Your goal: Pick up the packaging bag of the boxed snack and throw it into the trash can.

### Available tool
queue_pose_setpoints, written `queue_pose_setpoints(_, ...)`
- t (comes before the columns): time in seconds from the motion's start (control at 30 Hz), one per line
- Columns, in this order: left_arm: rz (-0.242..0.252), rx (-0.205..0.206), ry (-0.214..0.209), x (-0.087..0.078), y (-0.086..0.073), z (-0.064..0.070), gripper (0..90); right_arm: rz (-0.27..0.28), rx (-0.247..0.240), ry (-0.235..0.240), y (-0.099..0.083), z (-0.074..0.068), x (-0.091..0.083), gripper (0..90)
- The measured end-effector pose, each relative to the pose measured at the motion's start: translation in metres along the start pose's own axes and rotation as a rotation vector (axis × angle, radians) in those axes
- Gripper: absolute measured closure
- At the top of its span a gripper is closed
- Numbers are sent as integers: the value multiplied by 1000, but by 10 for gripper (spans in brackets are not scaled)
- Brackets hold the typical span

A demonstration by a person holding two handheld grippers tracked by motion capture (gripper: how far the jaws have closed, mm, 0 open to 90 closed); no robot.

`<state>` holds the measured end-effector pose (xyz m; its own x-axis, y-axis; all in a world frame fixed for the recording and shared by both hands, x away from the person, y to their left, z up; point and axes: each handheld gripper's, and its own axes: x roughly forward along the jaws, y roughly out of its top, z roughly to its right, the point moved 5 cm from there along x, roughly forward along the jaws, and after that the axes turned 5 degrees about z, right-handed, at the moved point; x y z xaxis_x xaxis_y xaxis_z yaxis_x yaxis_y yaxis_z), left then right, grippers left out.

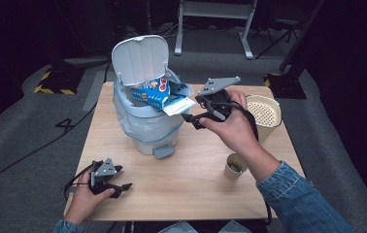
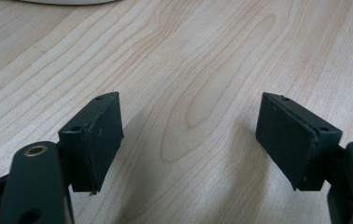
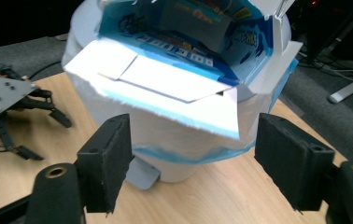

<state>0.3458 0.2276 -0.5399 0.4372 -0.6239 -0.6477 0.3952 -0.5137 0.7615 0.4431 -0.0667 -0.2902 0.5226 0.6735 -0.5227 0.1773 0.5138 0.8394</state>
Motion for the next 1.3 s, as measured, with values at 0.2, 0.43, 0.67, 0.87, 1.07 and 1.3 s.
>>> queue_pose_setpoints(0.2,0,-1,0,0,0,0,233,17,-21,0,5,3,15,477)
queue_pose_setpoints(0.43,0,-1,0,0,0,0,233,49,-52,-8,15,1,12,735)
queue_pose_setpoints(0.67,0,0,1,0,0,0,233,65,-104,-22,22,-6,10,576)
queue_pose_setpoints(0.87,1,-1,0,0,0,0,233,104,-167,-68,27,-15,3,503)
queue_pose_setpoints(1.07,0,0,0,0,0,0,233,91,-148,-42,25,-17,7,504)
queue_pose_setpoints(1.3,0,-2,-1,0,0,0,233,99,-77,4,18,-12,-13,473)
